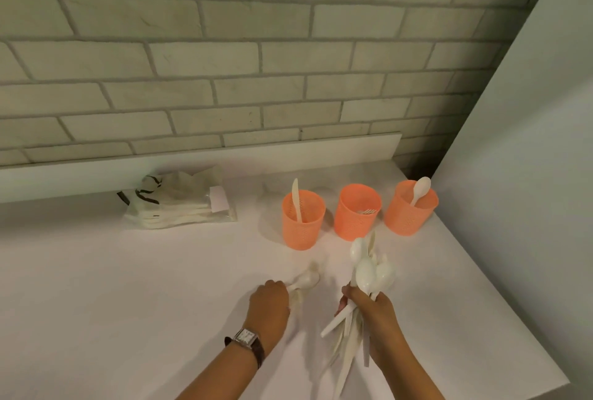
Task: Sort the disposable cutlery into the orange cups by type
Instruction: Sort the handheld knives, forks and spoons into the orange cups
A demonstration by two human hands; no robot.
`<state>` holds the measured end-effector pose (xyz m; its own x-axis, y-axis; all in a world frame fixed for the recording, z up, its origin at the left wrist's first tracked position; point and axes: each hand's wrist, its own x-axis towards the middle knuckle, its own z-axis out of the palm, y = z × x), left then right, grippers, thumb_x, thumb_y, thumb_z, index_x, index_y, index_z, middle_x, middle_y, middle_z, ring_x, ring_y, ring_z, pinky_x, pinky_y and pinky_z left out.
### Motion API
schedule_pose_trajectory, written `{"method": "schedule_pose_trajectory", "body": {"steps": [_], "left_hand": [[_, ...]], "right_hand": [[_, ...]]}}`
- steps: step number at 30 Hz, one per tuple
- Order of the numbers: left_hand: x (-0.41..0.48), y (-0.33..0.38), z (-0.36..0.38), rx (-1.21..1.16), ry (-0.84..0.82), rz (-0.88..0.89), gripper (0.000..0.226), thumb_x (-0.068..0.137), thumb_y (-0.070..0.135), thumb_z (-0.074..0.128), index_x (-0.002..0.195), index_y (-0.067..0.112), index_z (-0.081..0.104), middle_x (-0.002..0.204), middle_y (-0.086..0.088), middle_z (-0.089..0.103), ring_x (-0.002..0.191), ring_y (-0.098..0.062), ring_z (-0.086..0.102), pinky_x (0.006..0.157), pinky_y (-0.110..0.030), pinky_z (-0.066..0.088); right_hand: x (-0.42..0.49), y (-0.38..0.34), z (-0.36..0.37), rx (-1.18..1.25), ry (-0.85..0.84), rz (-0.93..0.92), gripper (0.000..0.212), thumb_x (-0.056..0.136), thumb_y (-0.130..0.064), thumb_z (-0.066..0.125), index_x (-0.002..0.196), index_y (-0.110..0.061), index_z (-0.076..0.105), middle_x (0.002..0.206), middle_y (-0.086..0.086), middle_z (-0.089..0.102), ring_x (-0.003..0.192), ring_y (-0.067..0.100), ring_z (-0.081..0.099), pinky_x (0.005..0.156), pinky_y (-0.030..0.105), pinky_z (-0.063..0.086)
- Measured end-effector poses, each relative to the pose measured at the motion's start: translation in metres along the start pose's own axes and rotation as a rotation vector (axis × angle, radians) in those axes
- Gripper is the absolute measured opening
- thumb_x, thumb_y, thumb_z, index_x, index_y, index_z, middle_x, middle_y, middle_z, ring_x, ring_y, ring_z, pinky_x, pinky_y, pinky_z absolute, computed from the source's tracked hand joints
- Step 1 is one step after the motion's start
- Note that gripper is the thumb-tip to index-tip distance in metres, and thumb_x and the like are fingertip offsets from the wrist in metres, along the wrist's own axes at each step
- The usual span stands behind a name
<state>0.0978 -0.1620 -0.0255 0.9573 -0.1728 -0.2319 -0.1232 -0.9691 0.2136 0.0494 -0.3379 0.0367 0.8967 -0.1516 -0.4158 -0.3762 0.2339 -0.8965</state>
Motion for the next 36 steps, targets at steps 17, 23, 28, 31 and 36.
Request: {"method": "schedule_pose_trajectory", "body": {"steps": [17,23,28,31,36], "left_hand": [[-0.047,-0.049,-0.024,-0.835,-0.128,-0.141,0.022,0.101,0.023,0.032,0.097,0.029,0.053,0.093,0.003,0.055,0.082,-0.013,0.05,0.072,-0.023,0.04],[-0.067,-0.036,-0.064,-1.519,-0.163,-0.1,0.03,0.1,0.014,0.034,0.115,0.023,0.059,0.064,0.004,0.046,0.058,-0.009,0.037,0.055,-0.021,0.032],[-0.072,-0.035,-0.074,-1.635,-0.324,-0.058,0.047,0.096,0.008,0.041,0.13,0.038,0.028,0.057,-0.001,0.045,0.049,-0.011,0.035,0.051,-0.023,0.029],[-0.072,-0.031,-0.081,-1.744,-0.503,-0.028,0.042,0.088,0.003,0.049,0.125,0.022,0.04,0.058,-0.002,0.039,0.048,-0.012,0.032,0.047,-0.022,0.028],[-0.07,-0.015,-0.094,-1.956,-0.754,0.008,0.027,0.074,0.004,0.063,0.097,0.015,0.058,0.061,-0.005,0.036,0.052,-0.015,0.035,0.049,-0.023,0.03]], "right_hand": [[-0.008,0.021,0.033,0.192,-0.123,0.15,0.003,0.072,-0.003,0.065,0.073,-0.002,0.062,0.057,0.013,0.05,0.049,0.027,0.05,0.056,0.036,0.048],[-0.014,0.014,0.06,0.198,-0.207,0.152,0.019,0.069,-0.012,0.072,0.079,-0.002,0.06,0.065,0.012,0.057,0.052,0.024,0.053,0.056,0.034,0.049],[-0.019,-0.002,0.071,0.1,-0.328,0.065,0.04,0.066,-0.022,0.075,0.099,0.001,0.071,0.065,0.009,0.06,0.055,0.017,0.054,0.051,0.027,0.047],[-0.019,-0.008,0.067,0.138,-0.487,0.054,0.042,0.066,-0.024,0.073,0.1,0.002,0.068,0.066,0.011,0.06,0.058,0.019,0.057,0.056,0.028,0.049],[-0.014,-0.022,0.051,0.152,-0.638,0.059,0.041,0.067,-0.022,0.072,0.1,0.002,0.071,0.079,0.013,0.068,0.074,0.022,0.063,0.07,0.029,0.051]]}}
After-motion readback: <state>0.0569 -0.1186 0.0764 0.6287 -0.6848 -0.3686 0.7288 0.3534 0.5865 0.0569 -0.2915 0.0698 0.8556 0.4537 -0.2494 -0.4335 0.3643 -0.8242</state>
